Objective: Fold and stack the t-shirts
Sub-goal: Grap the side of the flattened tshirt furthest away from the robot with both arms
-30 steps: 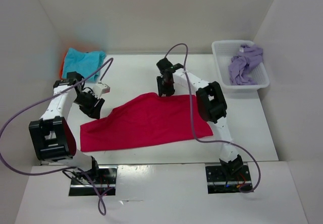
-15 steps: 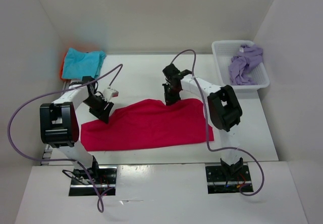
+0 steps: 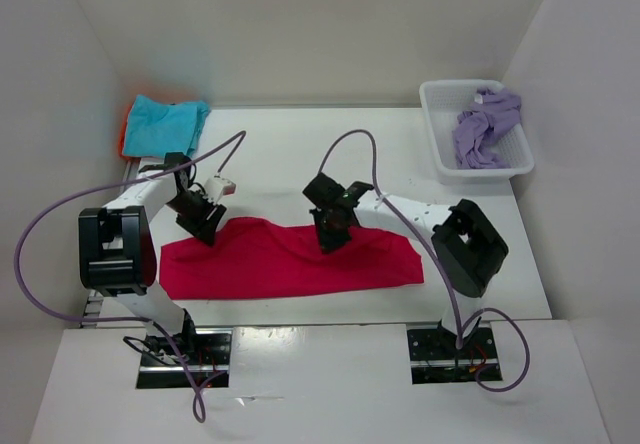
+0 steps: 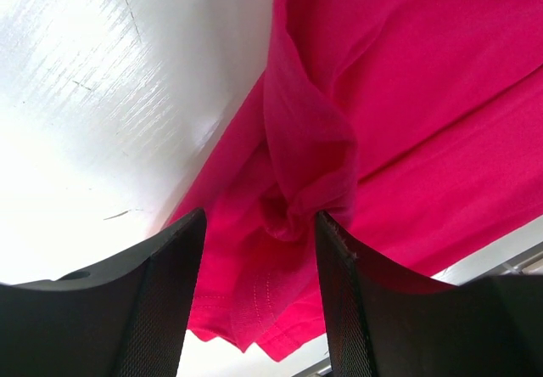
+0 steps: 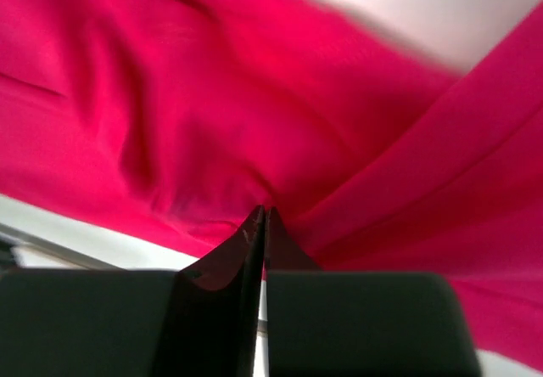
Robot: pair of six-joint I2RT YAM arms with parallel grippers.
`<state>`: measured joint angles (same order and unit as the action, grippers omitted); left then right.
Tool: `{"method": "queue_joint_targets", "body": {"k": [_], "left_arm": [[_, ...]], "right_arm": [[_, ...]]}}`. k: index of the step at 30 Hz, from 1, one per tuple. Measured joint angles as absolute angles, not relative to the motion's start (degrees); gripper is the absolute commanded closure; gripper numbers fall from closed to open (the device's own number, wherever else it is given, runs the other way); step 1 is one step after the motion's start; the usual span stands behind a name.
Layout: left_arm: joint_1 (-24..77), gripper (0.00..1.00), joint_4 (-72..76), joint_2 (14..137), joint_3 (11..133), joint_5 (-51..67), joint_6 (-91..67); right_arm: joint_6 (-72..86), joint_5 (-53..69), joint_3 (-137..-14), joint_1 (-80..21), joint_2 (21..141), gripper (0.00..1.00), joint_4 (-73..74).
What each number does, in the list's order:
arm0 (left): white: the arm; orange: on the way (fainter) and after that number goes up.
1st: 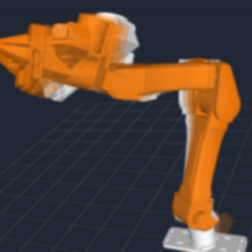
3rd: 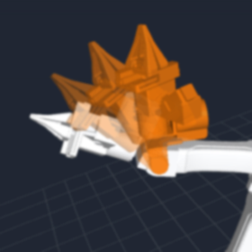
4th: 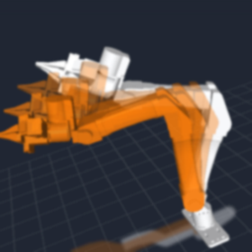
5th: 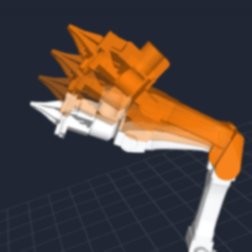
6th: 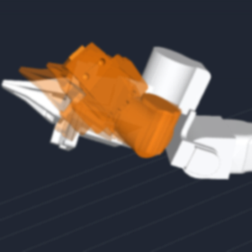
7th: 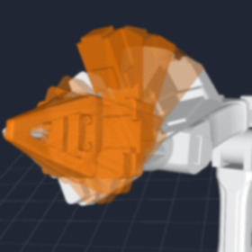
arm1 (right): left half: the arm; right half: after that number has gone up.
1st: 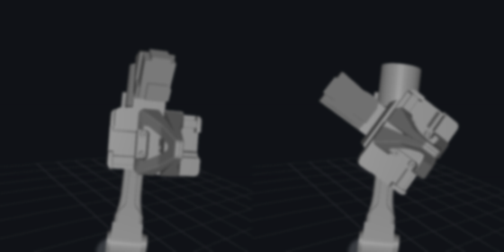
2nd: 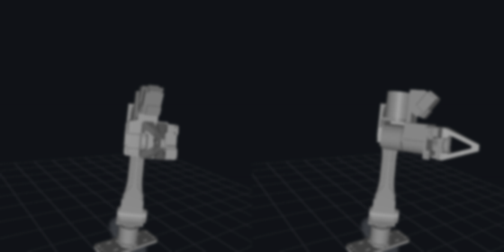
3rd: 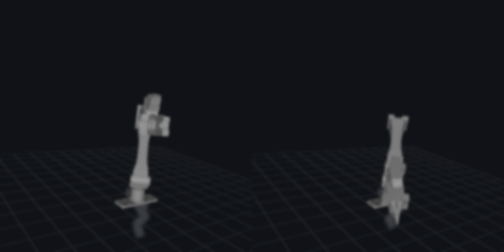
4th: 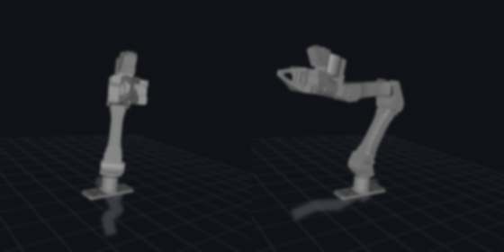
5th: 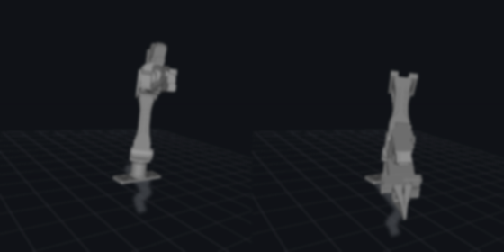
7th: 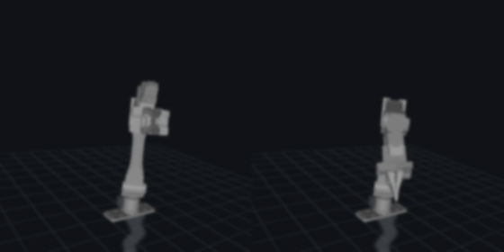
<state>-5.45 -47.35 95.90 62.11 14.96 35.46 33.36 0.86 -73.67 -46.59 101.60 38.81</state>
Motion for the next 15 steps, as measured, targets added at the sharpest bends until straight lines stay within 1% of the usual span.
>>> {"method": "queue_joint_targets", "body": {"k": [2, 3, 6, 9, 11, 13, 14, 15], "left_arm": [[-5.43, 0.38, -47.31, 95.79, 62.11, 14.83, 35.46], [-5.41, 0.38, -47.31, 95.74, 62.11, 14.81, 35.46], [-5.43, 0.38, -47.29, 95.53, 62.11, 14.44, 35.51], [-5.43, 0.38, -47.16, 95.35, 62.08, 13.76, 35.51], [-5.43, 0.38, -46.92, 95.04, 61.98, 13.17, 35.51], [-5.41, 0.38, -46.70, 94.11, 61.60, 12.45, 35.51], [-5.43, 0.38, -46.74, 93.47, 61.45, 11.94, 35.51], [-5.41, 0.38, -46.72, 92.62, 61.36, 11.29, 35.53]], "right_arm": [[34.74, 1.02, -70.41, -47.66, 101.62, 0.76, 38.63], [35.46, 0.97, -68.88, -48.31, 101.65, 0.63, 38.87], [36.49, 0.91, -67.26, -49.87, 101.58, 0.56, 39.00], [36.29, 0.73, -67.05, -50.96, 99.59, 0.53, 38.94], [35.94, -0.16, -67.07, -51.18, 95.85, 0.50, 39.05], [35.55, -1.67, -67.53, -50.92, 91.68, 0.50, 39.11], [35.35, -2.22, -68.10, -50.15, 89.82, 0.48, 39.18], [35.11, -2.55, -68.82, -48.62, 88.36, 0.43, 39.20]]}}
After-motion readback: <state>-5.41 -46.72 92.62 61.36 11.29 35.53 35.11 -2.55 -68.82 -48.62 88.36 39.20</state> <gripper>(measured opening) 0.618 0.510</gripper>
